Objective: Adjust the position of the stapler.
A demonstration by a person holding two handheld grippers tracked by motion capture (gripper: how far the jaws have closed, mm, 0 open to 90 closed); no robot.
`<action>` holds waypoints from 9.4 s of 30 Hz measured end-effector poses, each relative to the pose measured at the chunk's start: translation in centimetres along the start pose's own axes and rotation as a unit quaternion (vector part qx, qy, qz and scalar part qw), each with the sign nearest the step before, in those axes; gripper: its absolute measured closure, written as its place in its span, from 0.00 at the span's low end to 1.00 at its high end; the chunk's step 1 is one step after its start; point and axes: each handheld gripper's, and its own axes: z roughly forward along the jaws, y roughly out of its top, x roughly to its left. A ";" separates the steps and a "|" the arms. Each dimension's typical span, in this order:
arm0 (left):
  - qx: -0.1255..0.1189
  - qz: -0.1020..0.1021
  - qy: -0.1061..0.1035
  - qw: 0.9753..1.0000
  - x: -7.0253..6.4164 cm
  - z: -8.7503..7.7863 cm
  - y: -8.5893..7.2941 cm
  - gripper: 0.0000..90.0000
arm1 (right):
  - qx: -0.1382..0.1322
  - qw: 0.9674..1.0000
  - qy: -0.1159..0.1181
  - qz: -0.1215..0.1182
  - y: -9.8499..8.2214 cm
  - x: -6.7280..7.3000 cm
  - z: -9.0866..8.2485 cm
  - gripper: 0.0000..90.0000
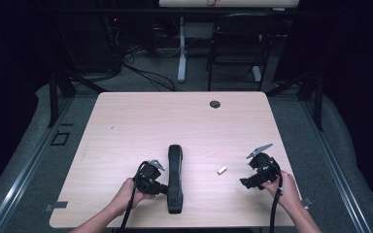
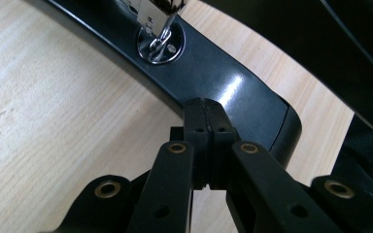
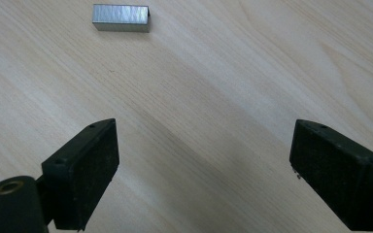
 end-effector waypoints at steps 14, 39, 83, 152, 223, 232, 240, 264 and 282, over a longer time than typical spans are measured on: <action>-0.008 0.020 0.005 1.000 -1.3 1.3 1.4 1.00 | -0.002 1.000 0.016 0.019 0.2 -0.2 0.0 0.12; -0.067 0.037 0.038 0.996 -3.2 3.7 3.8 1.00 | -0.016 0.999 0.042 0.025 1.5 1.7 -0.5 0.12; -0.116 -0.062 0.134 0.982 3.3 -6.2 0.4 0.00 | -0.093 0.989 0.115 -0.013 8.2 11.5 -3.2 0.16; -0.098 -0.058 0.062 0.992 4.2 -4.8 0.4 0.00 | -0.066 0.976 0.099 -0.182 9.3 10.7 -0.8 0.60; -0.106 -0.053 0.047 0.992 2.7 -5.3 0.2 0.00 | -0.074 0.972 0.103 -0.199 7.4 8.0 -3.2 0.63; -0.107 -0.049 0.045 0.992 2.6 -5.1 0.4 0.00 | -0.097 0.970 0.098 -0.200 7.9 7.9 -2.6 0.62; -0.116 -0.049 0.043 0.991 2.7 -5.5 0.4 0.00 | -0.113 0.971 0.093 -0.191 8.5 8.2 -2.1 0.61; -0.119 -0.033 0.044 0.991 2.4 -6.1 0.5 0.00 | -0.104 0.980 0.103 -0.133 8.3 7.3 -3.3 0.71; -0.117 -0.028 0.048 0.992 2.2 -5.8 0.7 0.00 | -0.090 0.982 0.108 -0.128 8.4 7.2 -2.1 0.61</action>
